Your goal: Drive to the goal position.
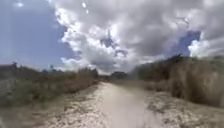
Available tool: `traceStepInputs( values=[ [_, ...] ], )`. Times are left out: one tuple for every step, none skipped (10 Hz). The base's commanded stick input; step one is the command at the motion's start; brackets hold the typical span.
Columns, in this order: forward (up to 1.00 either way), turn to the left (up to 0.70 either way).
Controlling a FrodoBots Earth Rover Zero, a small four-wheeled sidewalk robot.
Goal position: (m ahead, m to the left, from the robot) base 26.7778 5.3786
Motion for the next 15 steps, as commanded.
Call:
traceStepInputs(
  values=[
    [0.85, 0.0],
    [0.85, 0.0],
    [0.85, 0.0],
    [0.85, 0.0],
    [0.85, 0.0],
    [0.85, 0.0],
    [0.85, 0.0],
    [0.85, 0.0],
    [0.85, 0.0],
    [0.85, 0.0],
    [0.85, 0.0],
    [0.85, 0.0],
    [0.85, 0.0],
    [0.85, 0.0],
    [0.85, 0.0]
  ],
)
